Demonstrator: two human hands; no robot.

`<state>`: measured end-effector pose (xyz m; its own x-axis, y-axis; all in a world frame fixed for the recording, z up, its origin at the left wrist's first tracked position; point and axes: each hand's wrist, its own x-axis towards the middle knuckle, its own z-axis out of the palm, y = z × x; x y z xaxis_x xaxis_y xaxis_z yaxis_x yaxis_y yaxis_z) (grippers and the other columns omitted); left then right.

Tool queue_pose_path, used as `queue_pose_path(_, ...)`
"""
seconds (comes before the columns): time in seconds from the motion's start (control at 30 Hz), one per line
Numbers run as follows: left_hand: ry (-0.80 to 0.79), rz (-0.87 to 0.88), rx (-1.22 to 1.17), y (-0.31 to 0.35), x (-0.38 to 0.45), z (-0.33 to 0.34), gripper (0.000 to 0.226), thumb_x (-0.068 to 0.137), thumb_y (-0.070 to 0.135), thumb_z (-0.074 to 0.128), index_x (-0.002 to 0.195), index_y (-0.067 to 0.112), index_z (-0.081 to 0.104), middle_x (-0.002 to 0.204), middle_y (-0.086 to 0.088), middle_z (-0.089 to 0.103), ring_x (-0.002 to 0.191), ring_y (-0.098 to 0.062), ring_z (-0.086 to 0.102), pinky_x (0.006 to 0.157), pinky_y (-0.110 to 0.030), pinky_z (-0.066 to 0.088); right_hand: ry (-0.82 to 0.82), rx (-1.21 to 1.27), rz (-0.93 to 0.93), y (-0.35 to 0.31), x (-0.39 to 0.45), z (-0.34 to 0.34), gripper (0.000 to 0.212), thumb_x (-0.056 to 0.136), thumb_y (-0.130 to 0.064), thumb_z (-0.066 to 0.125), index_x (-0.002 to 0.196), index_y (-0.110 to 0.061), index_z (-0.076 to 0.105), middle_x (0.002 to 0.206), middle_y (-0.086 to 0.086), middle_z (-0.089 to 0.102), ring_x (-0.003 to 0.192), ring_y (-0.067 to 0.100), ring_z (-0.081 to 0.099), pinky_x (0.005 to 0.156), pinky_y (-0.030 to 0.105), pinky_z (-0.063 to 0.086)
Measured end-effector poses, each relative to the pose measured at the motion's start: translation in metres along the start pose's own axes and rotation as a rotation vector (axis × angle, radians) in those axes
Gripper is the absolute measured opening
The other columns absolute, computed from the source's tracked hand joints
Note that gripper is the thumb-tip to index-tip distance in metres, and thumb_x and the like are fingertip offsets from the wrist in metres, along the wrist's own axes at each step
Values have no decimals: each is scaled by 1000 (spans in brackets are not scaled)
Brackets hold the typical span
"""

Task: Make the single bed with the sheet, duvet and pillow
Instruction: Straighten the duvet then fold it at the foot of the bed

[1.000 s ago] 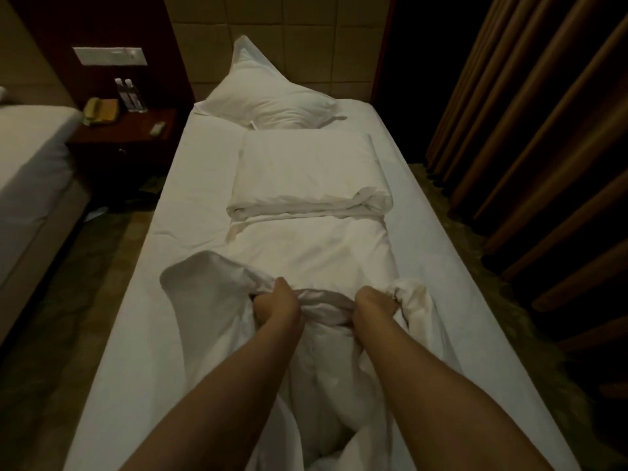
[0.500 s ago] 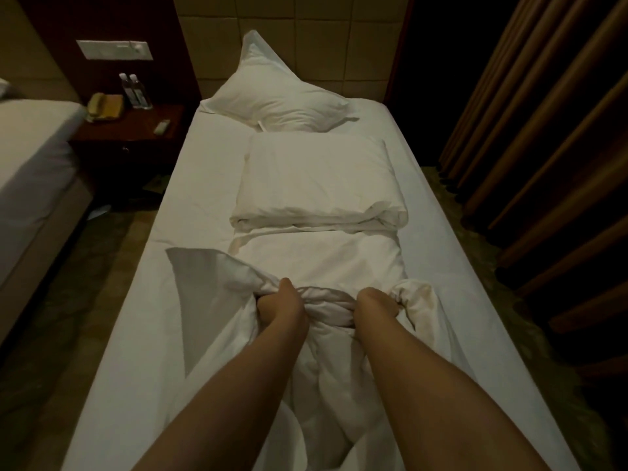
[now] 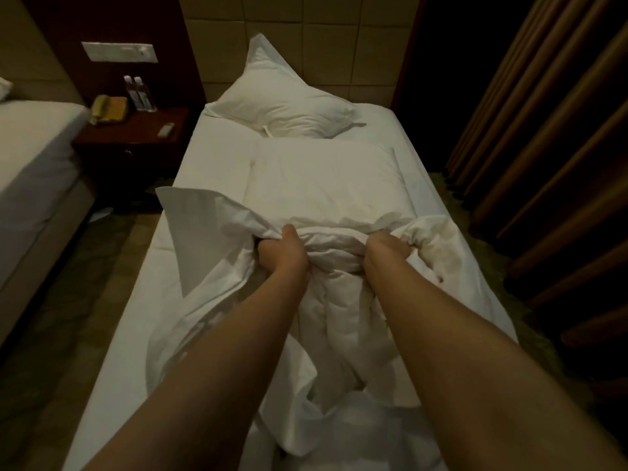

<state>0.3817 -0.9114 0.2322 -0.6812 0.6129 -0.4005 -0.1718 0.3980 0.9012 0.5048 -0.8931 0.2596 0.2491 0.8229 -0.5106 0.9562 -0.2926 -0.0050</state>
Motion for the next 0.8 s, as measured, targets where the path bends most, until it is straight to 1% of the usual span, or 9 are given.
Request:
queue_pose_path(0.17, -6, -110, 115, -40, 8, -6, 51, 93, 26, 55, 133, -4, 47, 136, -19, 51, 124, -33, 49, 98, -33, 40, -132, -93, -23, 3, 25, 51, 44, 100, -26, 45, 139, -6, 41, 148, 11, 36, 137, 25, 33, 110, 33, 26)
queue_pose_path(0.27, -21, -162, 137, -54, 13, -5, 52, 92, 26, 55, 134, -3, 46, 137, -19, 50, 125, -34, 48, 98, -34, 39, -194, -16, 40, 4, 33, 64, 40, 101, -24, 42, 137, -6, 44, 146, 9, 41, 135, 22, 37, 108, 30, 28)
queue_pose_path(0.37, -24, -157, 163, -52, 22, 1, 53, 91, 27, 57, 134, -2, 47, 136, -18, 51, 124, -34, 49, 98, -34, 40, -235, 60, 100, 3, 36, 57, 45, 100, -28, 45, 139, -6, 40, 148, 10, 36, 138, 23, 32, 110, 30, 25)
queue_pose_path(0.43, -88, -105, 166, -47, 32, 8, 51, 92, 26, 56, 133, -3, 47, 134, -18, 52, 123, -33, 50, 96, -32, 40, -148, 203, 129, -1, 43, 51, 45, 101, -27, 43, 139, -5, 40, 147, 12, 36, 137, 25, 33, 110, 31, 25)
queue_pose_path(0.5, -289, -8, 183, -45, 42, 17, 47, 94, 22, 54, 130, -7, 49, 125, -16, 57, 119, -30, 53, 90, -29, 41, 40, 434, 181, -6, 58, 52, 42, 102, -26, 39, 136, -3, 44, 145, 14, 40, 133, 28, 38, 109, 35, 31)
queue_pose_path(0.57, -435, 78, 275, -44, 48, 19, 44, 94, 20, 55, 128, -5, 48, 119, -11, 57, 114, -26, 54, 88, -29, 41, 190, 652, 229, -14, 69, 58, 51, 99, -27, 42, 140, 1, 36, 145, 18, 39, 132, 33, 39, 107, 39, 34)
queue_pose_path(0.6, -449, 125, 372, -46, 50, 18, 46, 93, 22, 56, 131, -3, 46, 124, -13, 56, 116, -26, 53, 93, -30, 40, 224, 698, 190, -19, 70, 60, 55, 97, -28, 46, 141, 2, 32, 144, 19, 38, 131, 35, 39, 104, 39, 35)
queue_pose_path(0.67, -466, 240, 619, -51, 53, 13, 49, 92, 24, 55, 134, 1, 44, 130, -15, 55, 121, -28, 50, 99, -31, 37, 181, 638, 22, -28, 66, 66, 54, 93, -26, 52, 138, -1, 36, 141, 17, 42, 128, 34, 41, 99, 38, 38)
queue_pose_path(0.8, -578, 406, 914, -63, 53, -3, 38, 89, 20, 52, 125, 9, 56, 121, -10, 62, 114, -25, 56, 90, -26, 40, 20, 448, -250, -28, 56, 81, 40, 90, -22, 55, 126, -6, 48, 129, 13, 52, 118, 29, 49, 91, 33, 41)
